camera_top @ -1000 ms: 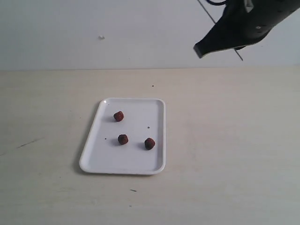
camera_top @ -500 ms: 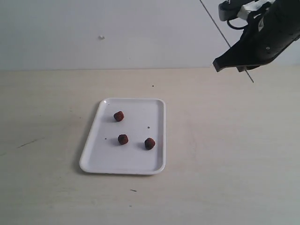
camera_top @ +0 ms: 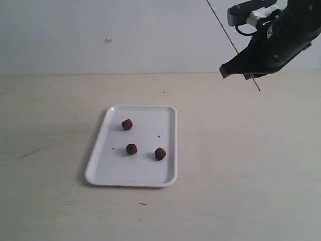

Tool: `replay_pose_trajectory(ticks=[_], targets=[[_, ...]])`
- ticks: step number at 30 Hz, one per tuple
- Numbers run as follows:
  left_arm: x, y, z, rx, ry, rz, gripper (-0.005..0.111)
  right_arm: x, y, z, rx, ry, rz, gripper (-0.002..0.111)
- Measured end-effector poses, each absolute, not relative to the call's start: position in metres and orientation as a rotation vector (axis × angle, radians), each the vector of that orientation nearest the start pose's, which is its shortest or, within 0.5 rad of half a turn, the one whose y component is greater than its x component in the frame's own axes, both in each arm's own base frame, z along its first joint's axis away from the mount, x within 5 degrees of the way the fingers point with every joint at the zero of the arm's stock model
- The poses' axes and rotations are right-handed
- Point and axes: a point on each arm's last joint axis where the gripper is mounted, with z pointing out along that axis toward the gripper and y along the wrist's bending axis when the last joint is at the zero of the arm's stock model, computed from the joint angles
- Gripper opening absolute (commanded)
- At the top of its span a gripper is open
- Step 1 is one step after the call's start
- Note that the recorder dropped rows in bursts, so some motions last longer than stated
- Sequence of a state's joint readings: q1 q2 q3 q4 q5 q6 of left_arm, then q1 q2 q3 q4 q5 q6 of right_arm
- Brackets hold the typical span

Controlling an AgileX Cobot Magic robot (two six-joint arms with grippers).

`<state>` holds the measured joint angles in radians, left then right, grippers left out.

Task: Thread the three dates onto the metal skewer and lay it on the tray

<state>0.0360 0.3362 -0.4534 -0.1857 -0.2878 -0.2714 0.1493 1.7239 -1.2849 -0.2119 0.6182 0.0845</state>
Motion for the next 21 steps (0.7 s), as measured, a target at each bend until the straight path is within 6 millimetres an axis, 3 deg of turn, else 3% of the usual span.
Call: replay_pose_trajectory(ticks=[3,7,10,14,16,21], targets=[[0.115,0.006,0.400,-0.296,1.225,-0.309,0.000,0.373,0.045,0.256,-0.249,2.514,-0.121,0.000],[0.193,0.004,0.404,-0.300,1.571,-0.266,0.000,0.372,0.047,0.255,-0.283,2.528,-0.113,0.000],[0.253,-0.008,0.388,-0.259,1.839,-0.267,0.000,0.372,0.048,0.254,-0.290,2.533,-0.097,0.000],[0.317,-0.054,0.352,-0.050,2.120,-0.276,0.000,0.372,0.049,0.254,-0.295,2.531,-0.081,0.000],[0.342,-0.085,0.335,0.112,2.193,-0.270,0.000,0.372,0.049,0.254,-0.298,2.531,-0.075,0.000],[0.383,-0.146,0.294,0.361,2.397,-0.276,0.000,0.372,0.051,0.254,-0.312,2.531,-0.056,0.000]])
